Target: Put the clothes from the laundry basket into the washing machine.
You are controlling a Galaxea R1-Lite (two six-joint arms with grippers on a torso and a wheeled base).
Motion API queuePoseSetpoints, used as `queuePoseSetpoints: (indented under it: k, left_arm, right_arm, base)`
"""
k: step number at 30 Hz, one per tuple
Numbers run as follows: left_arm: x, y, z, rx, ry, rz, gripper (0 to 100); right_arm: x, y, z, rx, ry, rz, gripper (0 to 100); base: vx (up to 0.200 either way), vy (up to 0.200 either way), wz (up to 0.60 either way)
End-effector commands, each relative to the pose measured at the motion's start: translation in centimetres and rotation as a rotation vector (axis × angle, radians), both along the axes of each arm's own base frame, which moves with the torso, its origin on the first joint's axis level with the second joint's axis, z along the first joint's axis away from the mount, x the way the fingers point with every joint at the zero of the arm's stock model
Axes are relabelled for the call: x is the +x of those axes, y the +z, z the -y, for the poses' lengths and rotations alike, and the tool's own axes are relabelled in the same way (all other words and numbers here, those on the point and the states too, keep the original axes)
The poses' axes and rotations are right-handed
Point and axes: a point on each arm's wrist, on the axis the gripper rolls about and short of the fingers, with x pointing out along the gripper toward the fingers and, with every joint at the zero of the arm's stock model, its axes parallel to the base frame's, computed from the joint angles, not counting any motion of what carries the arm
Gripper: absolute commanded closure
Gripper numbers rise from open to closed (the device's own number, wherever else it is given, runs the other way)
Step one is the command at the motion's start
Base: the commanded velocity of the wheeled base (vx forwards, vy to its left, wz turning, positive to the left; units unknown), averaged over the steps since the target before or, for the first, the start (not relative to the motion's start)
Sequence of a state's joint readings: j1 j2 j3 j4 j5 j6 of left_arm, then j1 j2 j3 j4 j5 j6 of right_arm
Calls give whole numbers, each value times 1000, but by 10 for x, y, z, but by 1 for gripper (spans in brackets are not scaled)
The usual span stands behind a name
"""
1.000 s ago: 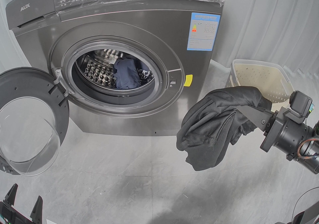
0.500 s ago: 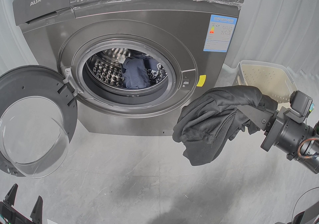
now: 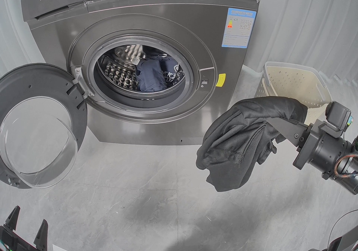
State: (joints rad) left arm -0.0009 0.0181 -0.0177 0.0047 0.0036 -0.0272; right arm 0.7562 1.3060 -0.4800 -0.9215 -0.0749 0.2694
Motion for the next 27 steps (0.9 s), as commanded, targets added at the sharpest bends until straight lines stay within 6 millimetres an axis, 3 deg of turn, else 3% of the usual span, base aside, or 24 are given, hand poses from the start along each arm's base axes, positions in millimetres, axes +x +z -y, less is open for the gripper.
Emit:
queuePoseSetpoints:
  k: [1,9,15,21,27]
  left_arm:
    - [0,-4,0,0,0,1,0]
    - [0,-4,0,0,2,1,0]
    - [0,-4,0,0,0,1,0]
    - [0,-4,0,0,2,1,0]
    - [0,-4,0,-2,2,1,0]
  right_arm:
    - [0,-1,0,-1,0,-4,100]
    - [0,1,0,2,-2,4,100]
    - [0,-1,1,-1,-2,-4,100]
    - [0,1,1,3,-3,5,100]
    - [0,-1,1,3,-1,-5,100]
  base:
    - [0,200,0]
    - [0,200,0]
    - [0,0,0]
    - [-200,0,0]
    - [0,0,0]
